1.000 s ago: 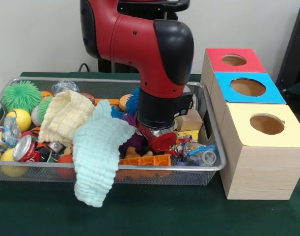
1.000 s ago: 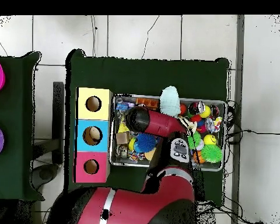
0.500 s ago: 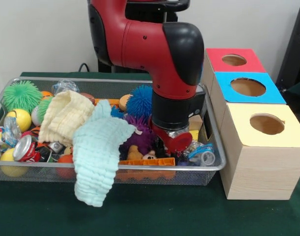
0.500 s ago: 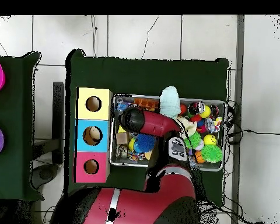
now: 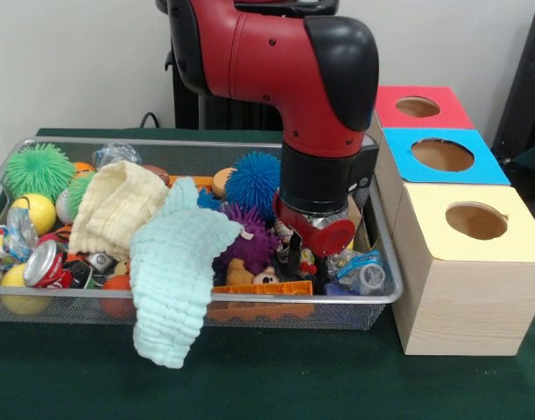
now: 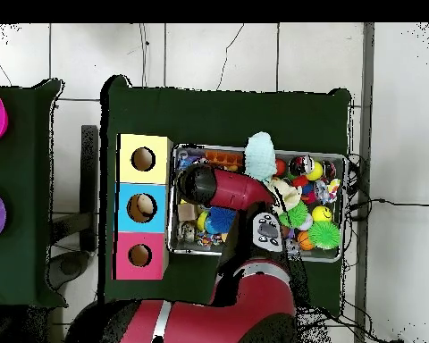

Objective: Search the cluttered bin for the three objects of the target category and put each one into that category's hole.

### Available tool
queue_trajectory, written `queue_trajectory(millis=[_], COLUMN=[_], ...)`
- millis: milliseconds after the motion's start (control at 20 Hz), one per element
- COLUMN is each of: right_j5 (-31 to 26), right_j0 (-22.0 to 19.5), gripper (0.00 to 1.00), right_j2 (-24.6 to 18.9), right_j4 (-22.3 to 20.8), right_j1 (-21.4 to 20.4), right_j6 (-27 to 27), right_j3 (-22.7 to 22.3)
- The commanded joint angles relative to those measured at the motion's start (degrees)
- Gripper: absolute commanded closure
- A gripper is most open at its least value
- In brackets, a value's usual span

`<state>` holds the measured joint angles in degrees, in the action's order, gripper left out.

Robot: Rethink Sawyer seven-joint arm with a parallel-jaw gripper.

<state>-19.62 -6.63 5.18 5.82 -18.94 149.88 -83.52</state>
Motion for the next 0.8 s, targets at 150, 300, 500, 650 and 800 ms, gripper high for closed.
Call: queue_trajectory(millis=[150,300,500,650,800], right_j5=[0.79,1.10,2.57,3.85,4.14], right_j0=[2.19,1.65,1.87,1.46,1.42], gripper=[0.00,0.00,0.00,0.00,0.00], right_j2=[-6.39,-6.87,-6.73,-7.10,-6.99], right_j4=[0.31,0.07,-0.17,-0.49,-0.88], right_j1=[-0.09,-0.12,0.46,1.69,2.17], right_j6=[3.53,3.01,3.29,2.85,2.36], right_j3=[-3.42,-3.73,-3.47,-2.57,-2.12])
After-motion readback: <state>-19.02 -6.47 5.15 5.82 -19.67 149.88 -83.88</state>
